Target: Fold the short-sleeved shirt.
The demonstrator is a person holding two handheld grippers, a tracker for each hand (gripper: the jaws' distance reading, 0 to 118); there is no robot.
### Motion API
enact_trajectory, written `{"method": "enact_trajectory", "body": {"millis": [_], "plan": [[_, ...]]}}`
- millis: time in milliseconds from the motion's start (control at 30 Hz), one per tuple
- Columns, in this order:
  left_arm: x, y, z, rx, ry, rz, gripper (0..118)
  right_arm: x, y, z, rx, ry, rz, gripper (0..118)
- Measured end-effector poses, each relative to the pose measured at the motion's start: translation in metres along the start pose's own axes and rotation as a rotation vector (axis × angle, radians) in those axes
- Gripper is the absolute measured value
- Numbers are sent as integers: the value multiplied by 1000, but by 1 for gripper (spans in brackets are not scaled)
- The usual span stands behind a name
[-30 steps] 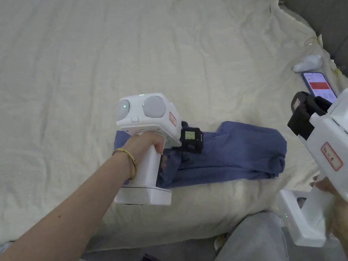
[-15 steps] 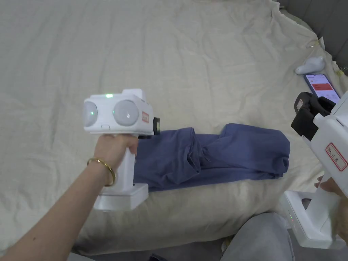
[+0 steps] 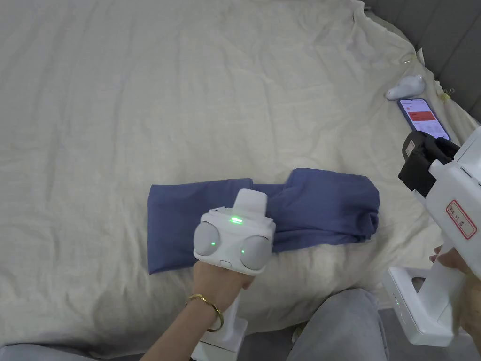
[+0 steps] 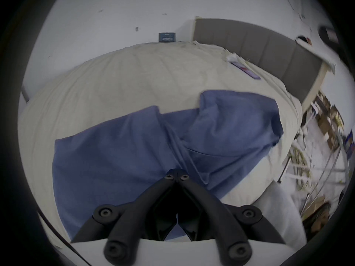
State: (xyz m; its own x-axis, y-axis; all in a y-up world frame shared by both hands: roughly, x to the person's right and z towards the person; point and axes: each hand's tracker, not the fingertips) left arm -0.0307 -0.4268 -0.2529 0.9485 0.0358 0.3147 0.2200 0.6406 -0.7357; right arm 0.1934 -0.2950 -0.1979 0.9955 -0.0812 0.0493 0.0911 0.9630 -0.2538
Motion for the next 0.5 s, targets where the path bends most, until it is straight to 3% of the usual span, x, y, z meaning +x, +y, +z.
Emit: {"method": "enact_trajectory", "body": {"millis": [100, 200, 500], "plan": [[6, 1, 2, -22, -42, -86, 0, 2, -2, 0, -4, -3, -8, 0], [-17, 19, 22, -3, -247, 72, 0, 2, -1, 1, -3, -10, -5, 0], [-145, 78, 88, 181, -350, 369, 3, -2, 7, -2, 6, 0, -12, 0]]}}
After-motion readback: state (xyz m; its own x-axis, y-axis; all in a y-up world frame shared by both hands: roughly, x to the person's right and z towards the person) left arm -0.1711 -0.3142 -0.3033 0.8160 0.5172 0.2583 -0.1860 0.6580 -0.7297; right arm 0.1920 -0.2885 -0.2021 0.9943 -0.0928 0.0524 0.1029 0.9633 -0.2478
